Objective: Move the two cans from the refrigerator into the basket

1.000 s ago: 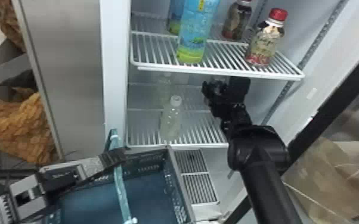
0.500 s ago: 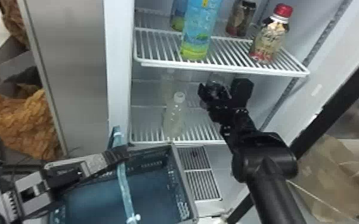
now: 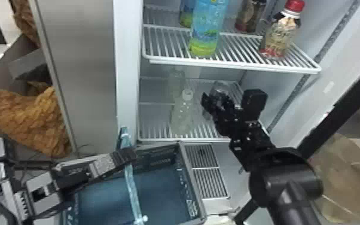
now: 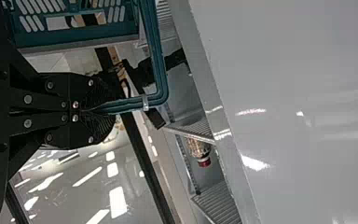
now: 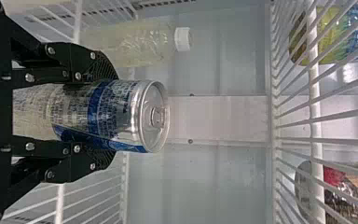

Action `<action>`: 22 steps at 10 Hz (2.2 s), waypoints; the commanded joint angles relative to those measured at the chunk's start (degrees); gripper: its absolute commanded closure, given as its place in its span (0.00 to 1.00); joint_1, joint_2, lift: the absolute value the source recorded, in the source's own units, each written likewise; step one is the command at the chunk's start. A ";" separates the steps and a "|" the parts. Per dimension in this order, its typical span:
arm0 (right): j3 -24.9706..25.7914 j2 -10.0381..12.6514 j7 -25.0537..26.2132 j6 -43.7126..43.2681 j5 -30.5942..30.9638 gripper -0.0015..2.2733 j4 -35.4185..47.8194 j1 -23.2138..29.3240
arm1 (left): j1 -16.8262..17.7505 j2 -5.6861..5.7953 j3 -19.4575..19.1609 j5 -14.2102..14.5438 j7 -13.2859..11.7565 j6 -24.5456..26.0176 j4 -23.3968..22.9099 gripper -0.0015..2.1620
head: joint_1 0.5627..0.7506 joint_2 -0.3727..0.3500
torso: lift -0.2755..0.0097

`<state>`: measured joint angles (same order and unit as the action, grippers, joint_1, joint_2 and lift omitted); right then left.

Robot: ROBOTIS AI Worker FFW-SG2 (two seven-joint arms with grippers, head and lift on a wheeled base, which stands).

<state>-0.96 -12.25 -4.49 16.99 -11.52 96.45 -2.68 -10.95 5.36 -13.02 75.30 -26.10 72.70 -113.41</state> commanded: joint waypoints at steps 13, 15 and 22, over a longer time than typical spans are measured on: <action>3.81 -2.34 -0.87 8.18 -13.51 0.56 40.87 31.93 | -1.42 0.35 0.00 0.91 0.08 -0.84 0.00 0.56 | 0.70 0.23 | 0.20; 2.90 -2.52 -1.58 8.18 -15.68 0.56 43.40 33.20 | -1.42 0.35 0.00 0.91 0.17 -0.84 0.00 0.56 | 0.70 0.26 | 0.20; -6.47 -2.87 -6.59 13.67 -24.25 0.42 36.51 31.23 | -1.56 0.35 0.00 0.91 0.17 -0.98 0.00 0.56 | 0.70 0.43 | 0.20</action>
<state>-6.63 -15.21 -10.79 30.55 -34.30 135.00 29.36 -12.48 5.71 -13.02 76.21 -25.92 71.71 -113.41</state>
